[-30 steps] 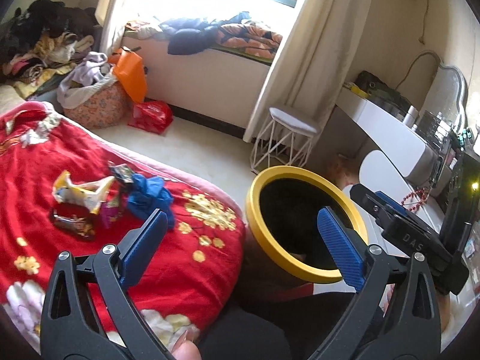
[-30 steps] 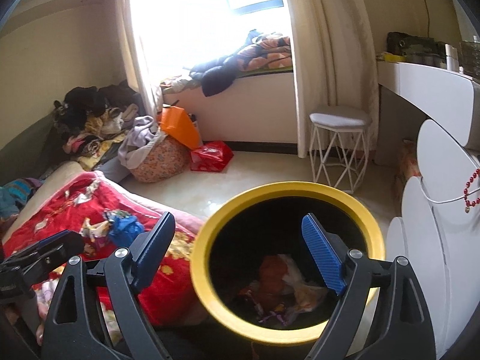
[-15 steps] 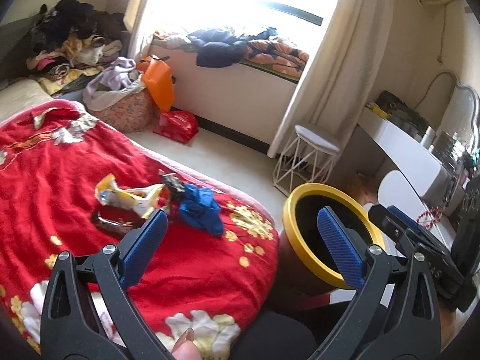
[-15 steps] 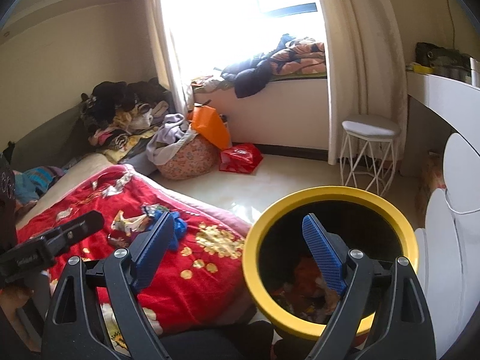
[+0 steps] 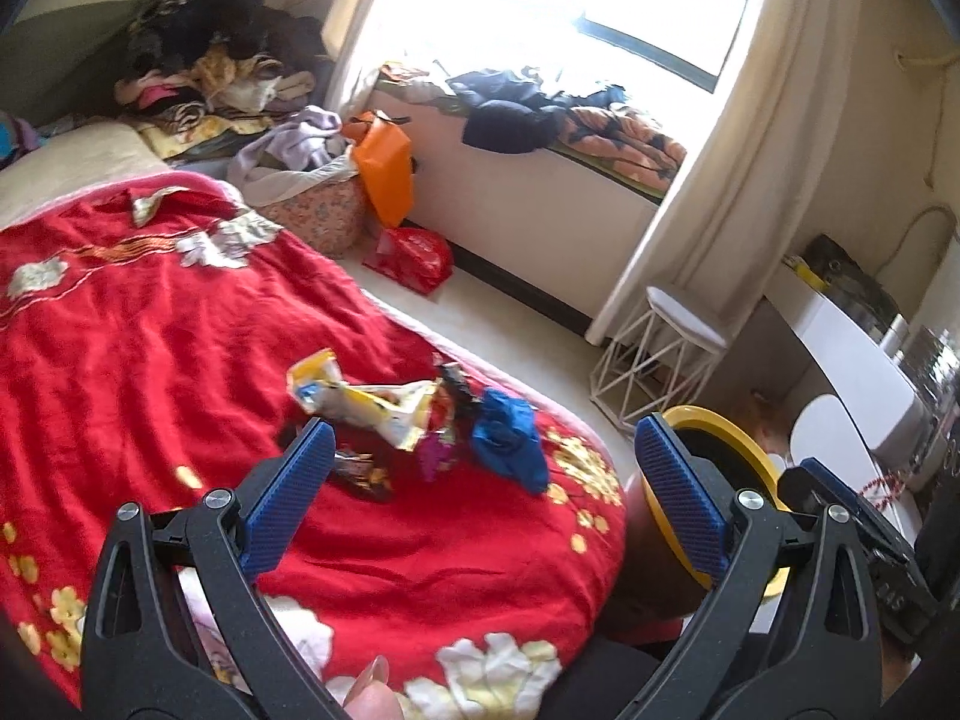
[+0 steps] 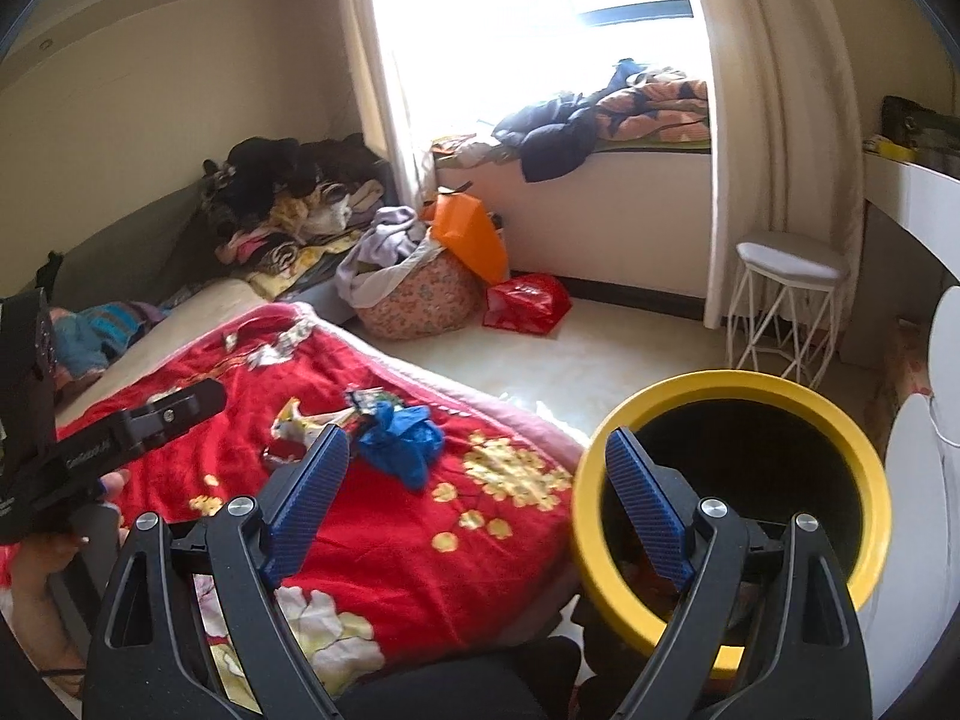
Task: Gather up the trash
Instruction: 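Move both tools back over the remaining trash on the bedspread, then grasp the blue glove with the right gripper while the left grasps the yellow-white wrapper, then lift the glove and wrapper and carry both over the yellow bin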
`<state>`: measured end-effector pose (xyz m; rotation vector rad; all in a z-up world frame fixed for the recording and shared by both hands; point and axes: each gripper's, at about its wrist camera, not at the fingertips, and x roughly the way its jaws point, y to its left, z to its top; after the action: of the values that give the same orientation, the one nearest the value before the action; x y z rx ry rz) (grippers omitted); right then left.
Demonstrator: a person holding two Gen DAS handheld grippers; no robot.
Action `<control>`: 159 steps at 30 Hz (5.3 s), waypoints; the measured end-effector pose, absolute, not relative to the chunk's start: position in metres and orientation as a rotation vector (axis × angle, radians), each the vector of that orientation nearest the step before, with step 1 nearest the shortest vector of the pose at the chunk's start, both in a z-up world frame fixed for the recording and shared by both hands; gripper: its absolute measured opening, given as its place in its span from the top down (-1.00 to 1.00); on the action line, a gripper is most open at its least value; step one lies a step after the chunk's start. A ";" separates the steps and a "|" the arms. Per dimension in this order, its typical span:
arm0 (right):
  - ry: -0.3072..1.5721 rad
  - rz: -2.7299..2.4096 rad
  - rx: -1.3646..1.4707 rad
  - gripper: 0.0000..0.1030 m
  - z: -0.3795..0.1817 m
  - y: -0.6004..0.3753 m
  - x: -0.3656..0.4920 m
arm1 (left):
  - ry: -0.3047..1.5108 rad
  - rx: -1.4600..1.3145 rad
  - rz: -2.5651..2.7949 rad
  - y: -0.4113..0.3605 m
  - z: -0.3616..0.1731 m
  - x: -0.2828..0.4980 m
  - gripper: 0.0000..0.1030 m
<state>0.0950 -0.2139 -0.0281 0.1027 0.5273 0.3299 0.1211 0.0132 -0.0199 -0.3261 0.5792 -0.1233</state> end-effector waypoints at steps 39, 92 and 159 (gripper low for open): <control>0.908 0.395 0.116 -0.30 -0.123 -0.138 0.219 | 0.817 -0.581 -0.100 0.059 -0.093 0.206 0.00; 0.946 0.670 0.166 0.87 -0.113 -0.140 0.139 | 0.817 -0.826 -0.167 0.089 -0.101 0.161 0.54; 0.750 0.683 0.163 0.87 -0.041 -0.170 0.090 | 0.710 -0.451 -0.292 0.045 -0.019 0.084 0.54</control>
<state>0.0903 -0.1702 -0.0407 0.1628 0.7501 0.6833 0.0838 0.0451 -0.0190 -0.4513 0.7105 -0.2915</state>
